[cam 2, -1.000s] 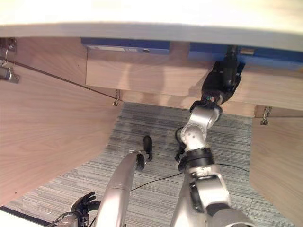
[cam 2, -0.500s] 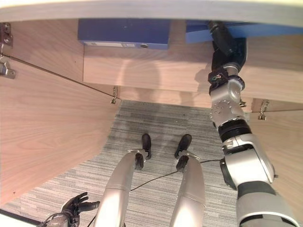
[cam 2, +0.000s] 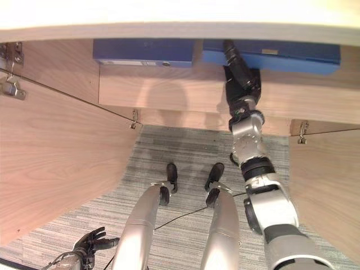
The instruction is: Put the empty folder in the office cabinet
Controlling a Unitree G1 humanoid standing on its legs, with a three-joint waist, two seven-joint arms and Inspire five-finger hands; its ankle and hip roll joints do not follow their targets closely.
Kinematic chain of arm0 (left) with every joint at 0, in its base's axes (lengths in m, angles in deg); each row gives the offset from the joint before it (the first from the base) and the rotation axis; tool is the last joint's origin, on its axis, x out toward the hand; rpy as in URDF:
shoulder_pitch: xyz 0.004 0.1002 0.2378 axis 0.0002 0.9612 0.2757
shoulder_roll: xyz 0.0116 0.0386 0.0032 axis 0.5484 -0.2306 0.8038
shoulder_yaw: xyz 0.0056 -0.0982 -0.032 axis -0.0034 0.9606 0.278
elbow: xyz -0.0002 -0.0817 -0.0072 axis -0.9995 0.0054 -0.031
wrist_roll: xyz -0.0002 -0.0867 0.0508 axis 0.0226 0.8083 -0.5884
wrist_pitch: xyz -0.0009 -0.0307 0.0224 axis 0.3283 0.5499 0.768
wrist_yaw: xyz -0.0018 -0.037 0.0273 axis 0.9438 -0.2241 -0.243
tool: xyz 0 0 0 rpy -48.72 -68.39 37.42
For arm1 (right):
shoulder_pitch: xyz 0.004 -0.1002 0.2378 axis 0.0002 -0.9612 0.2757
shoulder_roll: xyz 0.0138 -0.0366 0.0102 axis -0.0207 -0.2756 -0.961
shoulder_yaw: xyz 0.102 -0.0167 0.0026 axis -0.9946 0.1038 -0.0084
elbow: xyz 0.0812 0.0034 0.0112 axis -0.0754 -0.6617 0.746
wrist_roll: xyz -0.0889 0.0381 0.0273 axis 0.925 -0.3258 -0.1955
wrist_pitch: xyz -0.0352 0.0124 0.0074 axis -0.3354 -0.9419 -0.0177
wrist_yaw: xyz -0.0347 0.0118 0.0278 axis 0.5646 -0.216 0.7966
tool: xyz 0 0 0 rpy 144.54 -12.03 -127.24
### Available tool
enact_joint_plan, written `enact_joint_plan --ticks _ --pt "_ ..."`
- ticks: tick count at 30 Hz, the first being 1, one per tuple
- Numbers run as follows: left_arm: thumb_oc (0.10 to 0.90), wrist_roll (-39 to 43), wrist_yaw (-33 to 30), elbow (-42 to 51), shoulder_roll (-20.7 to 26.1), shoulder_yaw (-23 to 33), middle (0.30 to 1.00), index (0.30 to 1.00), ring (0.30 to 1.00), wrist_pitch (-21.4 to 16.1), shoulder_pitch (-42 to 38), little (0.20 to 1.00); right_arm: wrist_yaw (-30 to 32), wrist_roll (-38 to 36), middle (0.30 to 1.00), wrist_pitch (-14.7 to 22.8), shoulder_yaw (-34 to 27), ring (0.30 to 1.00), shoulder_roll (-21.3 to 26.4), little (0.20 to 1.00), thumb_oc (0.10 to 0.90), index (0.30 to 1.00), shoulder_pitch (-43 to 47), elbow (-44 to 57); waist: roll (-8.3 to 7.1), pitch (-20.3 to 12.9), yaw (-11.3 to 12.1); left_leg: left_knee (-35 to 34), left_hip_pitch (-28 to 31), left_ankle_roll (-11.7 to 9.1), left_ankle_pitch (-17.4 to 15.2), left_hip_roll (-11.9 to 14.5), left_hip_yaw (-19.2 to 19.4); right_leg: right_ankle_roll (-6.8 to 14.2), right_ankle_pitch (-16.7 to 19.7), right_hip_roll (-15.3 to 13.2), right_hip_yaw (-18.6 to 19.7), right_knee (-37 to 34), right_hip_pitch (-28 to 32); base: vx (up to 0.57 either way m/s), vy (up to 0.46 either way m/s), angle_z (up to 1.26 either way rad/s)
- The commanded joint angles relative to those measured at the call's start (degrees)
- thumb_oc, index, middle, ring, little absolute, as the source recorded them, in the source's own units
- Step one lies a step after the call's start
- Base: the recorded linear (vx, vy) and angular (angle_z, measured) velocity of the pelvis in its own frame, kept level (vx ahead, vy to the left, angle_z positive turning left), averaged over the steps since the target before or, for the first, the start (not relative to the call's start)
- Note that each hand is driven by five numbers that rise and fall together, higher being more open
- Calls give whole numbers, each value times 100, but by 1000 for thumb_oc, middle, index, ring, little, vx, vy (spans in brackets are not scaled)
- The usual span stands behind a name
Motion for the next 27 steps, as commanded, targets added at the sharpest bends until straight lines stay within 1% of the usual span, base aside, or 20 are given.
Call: enact_joint_plan --ticks 1,2,4,5,7,10,12,13,14,16,17,18,19,20,22,23,24,25,27 --pt "800 -92 -152 -196 187 -53 900 900 900 55 436 900 -168 -637 900 252 -160 900 -176 900 800 900 -456 143 70 81 269 -440 84 -275 -273 -22 -261 404 -702 -52 -97 123 435 0 0 0" --pt "800 -92 -152 -195 191 -54 900 900 900 55 441 900 -169 -639 900 257 -160 900 -181 900 800 900 -465 149 67 79 271 -443 88 -275 -272 -21 -261 405 -700 -51 -97 119 440 0 0 0" --pt "800 -81 -171 -189 156 -65 900 900 900 48 448 900 -156 -748 900 387 -279 900 -317 900 800 900 -545 227 81 91 250 -509 122 -279 -257 -19 -251 422 -675 -43 -96 52 465 -5 16 0" --pt "800 -86 -184 -184 113 -79 900 900 900 49 468 900 -171 -846 900 472 -356 900 -476 900 800 900 -636 353 90 94 231 -561 155 -279 -239 -19 -232 436 -642 -36 -101 -35 501 0 0 0" --pt "800 -89 -194 -159 99 -93 900 900 900 52 491 900 -175 -902 900 517 -386 900 -549 900 800 900 -711 426 92 89 221 -590 179 -277 -229 -25 -222 442 -621 -32 -102 -66 519 -6 25 -4" --pt "800 -88 -215 -72 66 -128 900 900 900 51 502 900 -115 -990 900 732 -497 900 -778 900 800 900 -872 645 108 87 179 -674 210 -272 -199 -44 -211 456 -581 -41 -86 -151 551 -13 37 -2" --pt "800 -32 -280 28 46 -183 900 900 900 41 524 900 88 -1040 900 987 -615 900 -965 900 800 900 -935 686 146 80 155 -708 222 -266 -196 -55 -189 466 -562 -45 -55 -144 541 -16 43 -3" --pt "800 -32 -280 29 46 -183 900 900 900 42 525 900 91 -1038 900 988 -615 900 -966 900 800 900 -936 688 145 80 155 -708 222 -266 -196 -55 -188 466 -562 -45 -55 -144 540 -8 36 -5" --pt "800 7 -325 43 36 -223 900 900 900 68 543 900 362 -935 900 1126 -712 900 -1011 900 800 900 -904 620 160 63 144 -729 229 -259 -197 -60 -176 470 -549 -46 -45 -165 543 0 0 0" --pt "800 32 -354 55 26 -259 900 900 900 104 538 900 657 -853 900 1263 -888 900 -1063 900 800 900 -791 602 182 49 135 -742 223 -249 -202 -66 -172 474 -542 -53 -35 -169 529 -3 17 -1" --pt "800 32 -354 55 27 -259 900 900 900 104 537 900 663 -849 900 1263 -890 900 -1065 900 800 900 -790 606 181 50 136 -742 223 -249 -202 -66 -172 474 -542 -53 -35 -169 528 0 0 0" --pt "800 39 -400 108 14 -313 900 900 900 104 544 900 810 -887 900 1486 -1055 900 -1172 900 800 900 -735 773 205 20 130 -756 220 -241 -208 -73 -170 472 -545 -50 -21 -181 517 0 0 0" --pt "800 40 -403 111 20 -314 900 900 900 106 545 900 825 -877 900 1498 -1055 900 -1180 900 800 900 -742 790 201 18 134 -757 219 -241 -208 -72 -169 472 -544 -50 -21 -182 515 0 0 0" --pt "800 19 -442 165 7 -363 900 900 900 123 572 900 972 -893 900 1799 -1203 900 -1320 900 800 900 -682 1054 223 2 130 -769 215 -235 -214 -83 -180 475 -546 -46 -14 -188 507 0 0 0" --pt "800 24 -515 208 29 -397 900 900 900 168 592 900 1401 -817 900 2129 -1250 900 -1489 900 800 900 -598 1204 225 -14 134 -773 210 -235 -215 -89 -176 476 -536 -44 -6 -198 503 0 4 -2" --pt "800 24 -515 209 30 -396 900 900 900 169 592 900 1417 -803 900 2131 -1249 900 -1493 900 800 900 -598 1213 224 -14 134 -773 209 -235 -215 -89 -175 476 -536 -44 -5 -198 502 0 0 0" --pt "800 -31 -587 145 38 -435 900 900 900 243 559 900 1986 -505 900 2204 -1286 900 -1482 900 800 900 -418 1244 217 -28 119 -790 201 -237 -207 -93 -176 475 -527 -38 -10 -217 489 0 0 0" --pt "800 -31 -588 144 38 -434 900 900 900 243 555 900 2018 -476 900 2204 -1287 900 -1487 900 800 900 -417 1261 217 -25 119 -791 200 -237 -206 -93 -175 475 -527 -38 -10 -217 488 0 0 0" --pt "800 -24 -634 58 41 -437 900 900 900 266 525 900 2347 -281 900 2201 -1282 900 -1465 900 800 900 -347 1285 187 -46 108 -808 204 -235 -200 -93 -184 469 -514 -29 -5 -230 489 0 0 0"
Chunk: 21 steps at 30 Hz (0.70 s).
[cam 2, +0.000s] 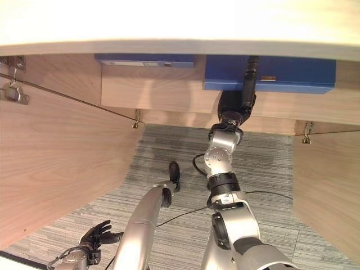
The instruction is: Put the empty folder in the office cabinet
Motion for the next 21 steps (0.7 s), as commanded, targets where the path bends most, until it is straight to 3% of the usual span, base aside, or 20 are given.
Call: enact_joint_plan --ticks 1,4,11,18,21 --pt "800 -56 -295 -497 125 -164 900 900 900 244 467 900 897 607 900 148 -54 900 536 900 800 900 -89 190 126 -76 17 -369 -2 -225 -327 -71 -338 439 -648 -57 -43 142 379 0 0 0" --pt "800 -93 -311 -580 128 -164 900 900 900 250 412 900 1123 739 900 194 -38 900 559 900 800 900 -60 326 103 -81 16 -397 -8 -230 -316 -68 -345 429 -643 -56 -50 122 374 0 -10 0" --pt "800 -295 -320 -932 239 -29 900 900 900 311 255 900 1472 817 900 -332 159 900 1053 900 800 900 539 -631 58 -144 81 -346 -61 -243 -318 -60 -373 395 -632 -44 -50 154 326 0 0 0" --pt "800 -304 -333 -1158 213 -11 900 900 900 315 121 900 1414 889 900 -558 407 900 1001 900 800 900 746 -1079 3 -117 122 -353 -86 -257 -283 -35 -361 380 -608 -30 -46 132 299 0 0 0" --pt "800 -328 -321 -1231 170 109 900 900 900 368 27 900 1286 979 900 -880 598 900 810 900 800 900 329 -1224 -22 -79 106 -369 -82 -258 -261 -33 -345 361 -606 -16 -70 127 300 0 -10 0"
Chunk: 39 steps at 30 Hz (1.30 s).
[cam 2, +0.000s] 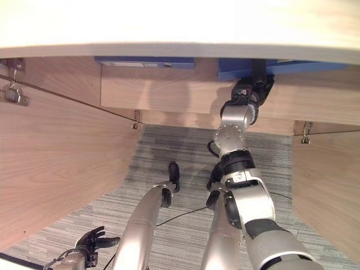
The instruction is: Put the empty folder in the office cabinet
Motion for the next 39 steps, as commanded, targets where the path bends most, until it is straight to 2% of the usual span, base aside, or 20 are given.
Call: enact_joint_plan --ticks 1,3,5,6,8,9,16,19,21,23,25,26,27,29,31,32,36,37,38,39 --pt "800 -193 -190 -607 159 64 900 900 900 216 289 900 -10 80 900 -464 212 900 -118 900 800 900 -585 -164 43 -35 106 -389 -80 -271 -246 -14 -346 341 -648 -26 -104 159 290 0 0 0" --pt "800 -275 -196 -640 108 75 900 900 900 248 244 900 -193 -9 900 -588 392 900 -410 900 800 900 -1023 -12 36 3 92 -418 -80 -275 -220 -6 -353 334 -635 -30 -116 133 289 0 0 0" --pt "800 -257 -201 -658 56 94 900 900 900 248 226 900 -448 -157 900 -436 573 900 -656 900 800 900 -1226 633 11 59 73 -412 -91 -277 -204 7 -343 325 -624 -25 -116 124 273 0 0 0" --pt "800 -256 -201 -661 53 98 900 900 900 245 231 900 -437 -150 900 -428 586 900 -664 900 800 900 -1249 661 9 57 69 -411 -90 -278 -205 7 -341 325 -624 -24 -113 125 273 -10 4 -4" --pt "800 -182 -219 -678 -21 103 900 900 900 241 221 900 -660 -101 900 -167 826 900 -729 900 800 900 -1425 1328 -49 95 39 -427 -86 -286 -180 37 -323 323 -611 -19 -105 99 268 -9 0 -7" --pt "800 -212 -236 -686 -20 130 900 900 900 256 169 900 -722 -39 900 -232 930 900 -701 900 800 900 -1608 1428 -76 112 23 -435 -90 -288 -172 41 -322 322 -613 -23 -123 97 272 -8 -17 -7" --pt "800 -359 -281 -854 -89 267 900 900 900 322 109 900 -857 -116 900 -628 1184 900 -548 900 800 900 -2440 1062 -145 105 -48 -517 -62 -304 -132 33 -339 325 -571 -40 -168 44 304 0 -2 -1" --pt "800 -447 -304 -893 -63 303 900 900 900 346 75 900 -829 -28 900 -843 1178 900 -494 900 800 900 -2453 718 -144 97 -49 -512 -73 -306 -134 29 -351 326 -569 -50 -185 40 304 0 0 0" --pt "800 -469 -315 -918 -47 314 900 900 900 343 64 900 -823 -51 900 -832 1152 900 -505 900 800 900 -2442 767 -148 89 -50 -509 -81 -306 -137 31 -351 326 -563 -52 -185 38 299 0 0 0" --pt "800 -487 -314 -962 -39 335 900 900 900 335 48 900 -868 -165 900 -685 1111 900 -498 900 800 900 -2349 1054 -155 76 -57 -504 -90 -308 -138 41 -335 328 -552 -56 -179 29 284 0 0 0" --pt "800 -478 -323 -984 -55 308 900 900 900 316 43 900 -945 -274 900 -333 988 900 -530 900 800 900 -2172 1525 -160 73 -62 -502 -86 -300 -147 44 -328 335 -547 -51 -155 33 268 0 0 0" --pt "800 -479 -304 -953 -65 316 900 900 900 259 64 900 -1173 -351 900 -57 861 900 -560 900 800 900 -1957 1928 -139 59 -38 -507 -76 -290 -153 40 -332 345 -556 -50 -147 47 261 0 0 0" --pt "800 -478 -304 -954 -64 316 900 900 900 257 62 900 -1175 -353 900 -53 860 900 -562 900 800 900 -1956 1929 -140 62 -36 -507 -75 -290 -153 40 -331 345 -556 -50 -146 47 262 0 0 0" --pt "800 -507 -300 -874 -20 293 900 900 900 170 99 900 -1372 -419 900 240 693 900 -589 900 800 900 -1456 1960 -80 24 29 -520 -63 -284 -158 28 -333 356 -578 -52 -143 72 255 0 0 0" --pt "800 -500 -305 -856 23 281 900 900 900 156 92 900 -1366 -451 900 273 672 900 -504 900 800 900 -1128 1770 -53 22 69 -521 -56 -285 -160 24 -332 362 -577 -55 -143 79 259 0 0 0" --pt "800 -476 -293 -842 137 283 900 900 900 103 102 900 -1414 -429 900 159 675 900 -290 900 800 900 -695 1498 1 -15 148 -518 -54 -285 -155 17 -330 366 -583 -70 -150 91 263 0 0 0" --pt "800 -429 -208 -858 259 274 900 900 900 25 111 900 -1689 -591 900 -29 758 900 -55 900 800 900 -198 1049 49 -32 257 -540 -45 -289 -145 1 -347 365 -587 -73 -144 88 271 3 -1 2" --pt "800 -431 -171 -865 300 261 900 900 900 1 126 900 -1758 -575 900 -184 925 900 54 900 800 900 -83 853 47 -38 292 -529 -51 -294 -138 -1 -346 360 -581 -73 -139 88 270 1 -19 6" --pt "800 -498 -103 -902 400 255 900 900 900 0 106 900 -1791 -299 900 -699 1389 900 376 900 800 900 65 370 26 -46 330 -523 -61 -302 -114 9 -345 343 -566 -80 -153 84 269 -1 -18 5" --pt "800 -498 -103 -903 399 255 900 900 900 0 104 900 -1795 -302 900 -700 1389 900 378 900 800 900 69 365 28 -44 329 -522 -61 -302 -114 9 -346 343 -566 -80 -154 83 270 2 -35 5"
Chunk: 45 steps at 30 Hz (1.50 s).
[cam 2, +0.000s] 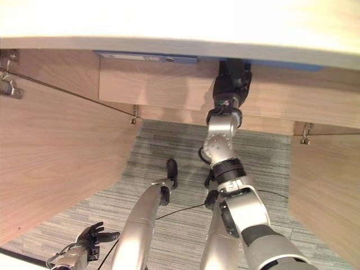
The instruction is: Put the empty folder in the office cabinet
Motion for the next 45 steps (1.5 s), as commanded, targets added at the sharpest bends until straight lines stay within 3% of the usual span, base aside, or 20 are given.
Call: enact_joint_plan --ticks 1,2,4,8,11,13,14,15,17,23,27,33,45 --pt "800 -288 36 -494 637 -97 900 900 900 57 423 900 -507 639 900 -1111 776 900 533 900 800 900 158 -95 97 -104 120 -435 33 -323 -194 -42 -362 405 -650 -111 -93 137 363 0 0 0" --pt "800 -290 37 -496 632 -95 900 900 900 55 421 900 -515 636 900 -1116 778 900 537 900 800 900 165 -105 102 -103 118 -435 32 -323 -193 -42 -363 405 -649 -111 -94 136 363 0 0 0" --pt "800 -409 128 -557 694 -74 900 900 900 51 395 900 -762 863 900 -1538 1091 900 699 900 800 900 37 -370 71 -92 126 -441 18 -324 -169 -40 -369 397 -635 -110 -98 131 348 4 -8 2" --pt "800 -502 155 -571 703 -50 900 900 900 31 395 900 -1015 954 900 -1709 1279 900 689 900 800 900 -302 -300 39 -66 111 -431 -2 -331 -154 -30 -356 391 -631 -109 -129 118 342 0 0 0" --pt "800 -478 140 -592 647 -40 900 900 900 26 407 900 -968 860 900 -1568 1167 900 558 900 800 900 -503 -279 22 -38 83 -421 0 -330 -156 -15 -346 391 -622 -109 -123 112 344 0 0 0" --pt "800 -357 24 -737 508 30 900 900 900 118 338 900 -618 677 900 -1247 726 900 161 900 800 900 -1034 -97 -27 -3 -19 -423 11 -327 -172 -10 -318 393 -622 -87 -104 85 355 7 11 -3" --pt "800 -322 -37 -789 451 78 900 900 900 153 307 900 -524 632 900 -1092 624 900 88 900 800 900 -1239 156 -45 5 -67 -433 11 -324 -180 -5 -314 396 -619 -81 -106 71 359 15 22 -7" --pt "800 -341 -184 -832 265 194 900 900 900 229 304 900 -408 619 900 -803 433 900 -103 900 800 900 -2171 1168 -96 -2 -214 -445 5 -315 -194 -10 -316 400 -613 -74 -102 62 353 0 0 0" --pt "800 -381 -271 -803 104 252 900 900 900 268 313 900 -432 488 900 -599 403 900 -276 900 800 900 -2842 1730 -121 23 -323 -456 -1 -318 -202 -2 -315 397 -618 -72 -105 58 338 0 0 0" --pt "800 -337 -325 -751 -11 266 900 900 900 254 346 900 -745 220 900 -546 628 900 -387 900 800 900 -3132 2078 -119 58 -385 -494 5 -331 -180 10 -302 411 -577 -72 -116 -13 342 -12 12 -6" --pt "800 -395 -276 -638 117 235 900 900 900 143 360 900 -1182 322 900 -871 1055 900 32 900 800 900 -2846 2013 -101 80 -314 -518 19 -340 -144 16 -305 416 -554 -76 -127 -23 357 0 0 0" --pt "800 -427 -185 -602 256 297 900 900 900 65 385 900 -1368 460 900 -955 1131 900 435 900 800 900 -2541 2016 -115 85 -261 -519 39 -345 -133 24 -318 418 -552 -87 -126 -17 379 0 -2 1" --pt "800 -731 36 -694 621 456 900 900 900 3 426 900 -1402 2151 900 -1774 1906 900 2037 900 800 900 -1384 1865 -223 46 -152 -528 65 -353 -102 53 -347 416 -536 -102 -170 -25 407 0 0 0"
